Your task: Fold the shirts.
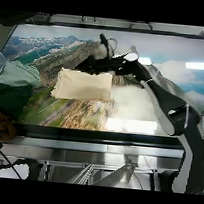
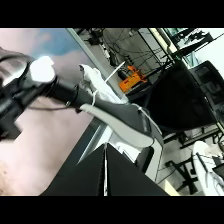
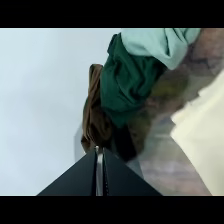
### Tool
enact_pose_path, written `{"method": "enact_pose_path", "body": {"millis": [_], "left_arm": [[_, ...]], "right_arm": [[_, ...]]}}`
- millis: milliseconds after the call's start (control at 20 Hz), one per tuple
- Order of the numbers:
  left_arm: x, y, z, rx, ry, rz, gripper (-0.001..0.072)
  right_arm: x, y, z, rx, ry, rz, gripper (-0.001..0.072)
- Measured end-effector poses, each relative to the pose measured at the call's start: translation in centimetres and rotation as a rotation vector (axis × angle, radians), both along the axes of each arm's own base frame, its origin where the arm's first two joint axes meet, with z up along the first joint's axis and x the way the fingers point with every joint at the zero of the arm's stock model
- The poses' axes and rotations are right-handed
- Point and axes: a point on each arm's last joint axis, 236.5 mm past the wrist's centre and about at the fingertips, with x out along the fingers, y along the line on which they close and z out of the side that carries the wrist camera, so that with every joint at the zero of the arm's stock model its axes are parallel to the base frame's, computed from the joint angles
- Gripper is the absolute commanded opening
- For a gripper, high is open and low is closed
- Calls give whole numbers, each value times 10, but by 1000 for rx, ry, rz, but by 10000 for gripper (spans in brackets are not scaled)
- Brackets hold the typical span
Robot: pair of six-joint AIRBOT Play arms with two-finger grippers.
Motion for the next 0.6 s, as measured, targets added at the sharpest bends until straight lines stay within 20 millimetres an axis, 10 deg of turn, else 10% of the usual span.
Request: {"method": "enact_pose_path", "body": {"millis": [100,200,250,400,600], "left_arm": [[0,3,-7,55,-2,25,10],[1,7,-15,102,-1,46,169],[2,8,-17,118,0,53,280],[3,10,-22,146,4,66,280],[3,12,-25,160,6,72,279]], "right_arm": [[9,-42,-6,-139,6,-20,141],[18,-89,-39,-378,60,-76,666],[23,-112,-59,-494,93,-115,673],[26,-162,-111,-746,208,-193,673],[17,-159,-164,-840,304,-200,672]]}}
